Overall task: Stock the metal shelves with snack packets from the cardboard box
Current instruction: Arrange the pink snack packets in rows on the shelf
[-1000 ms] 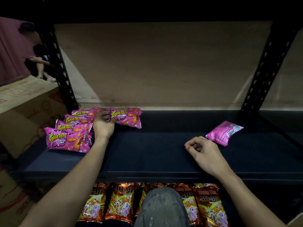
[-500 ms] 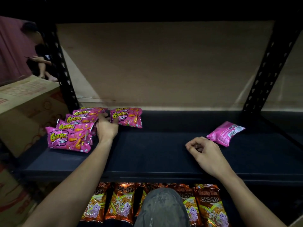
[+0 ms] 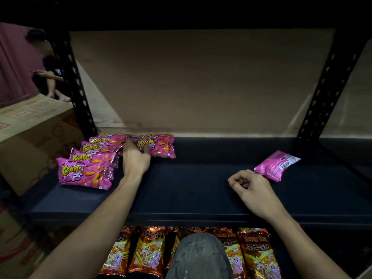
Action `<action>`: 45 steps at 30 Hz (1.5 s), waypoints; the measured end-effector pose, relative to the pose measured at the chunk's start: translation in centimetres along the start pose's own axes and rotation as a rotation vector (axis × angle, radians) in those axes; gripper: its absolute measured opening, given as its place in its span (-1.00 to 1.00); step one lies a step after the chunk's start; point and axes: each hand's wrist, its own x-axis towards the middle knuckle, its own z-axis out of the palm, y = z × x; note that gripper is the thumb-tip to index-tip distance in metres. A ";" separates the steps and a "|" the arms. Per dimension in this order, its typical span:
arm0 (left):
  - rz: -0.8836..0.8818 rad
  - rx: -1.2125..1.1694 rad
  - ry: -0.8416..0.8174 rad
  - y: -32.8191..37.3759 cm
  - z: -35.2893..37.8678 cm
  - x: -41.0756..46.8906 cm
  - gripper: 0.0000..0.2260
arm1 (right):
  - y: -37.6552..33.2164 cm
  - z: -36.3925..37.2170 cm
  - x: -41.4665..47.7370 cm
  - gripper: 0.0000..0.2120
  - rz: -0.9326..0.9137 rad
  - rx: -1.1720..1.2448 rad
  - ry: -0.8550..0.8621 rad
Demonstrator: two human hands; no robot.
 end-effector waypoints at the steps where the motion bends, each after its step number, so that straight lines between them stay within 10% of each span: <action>1: 0.018 0.006 -0.003 0.1 0.1 0.0 -0.61 | -0.1 -0.1 0.0 -0.85 0.004 -0.002 -0.003; 10: 0.253 0.097 0.019 1.9 -0.4 -1.5 -0.53 | -0.8 -2.3 -0.6 -0.90 0.040 0.058 0.028; 19: 0.500 -0.028 -0.388 6.6 0.7 -7.6 -0.72 | 1.4 -6.1 -1.0 -0.93 0.318 -0.085 0.597; 25: 0.564 -0.078 -0.655 8.2 2.2 -11.1 -0.76 | 1.6 -5.4 -0.5 -0.44 0.637 -0.160 0.363; 33: 0.535 -0.059 -0.766 8.2 2.4 -12.9 -0.76 | 0.1 -5.2 -1.2 -0.82 0.603 -0.064 0.393; 45: 0.789 -0.019 -0.564 8.8 3.1 -14.4 -0.33 | -4.4 -2.9 -1.9 -0.77 0.329 0.166 0.294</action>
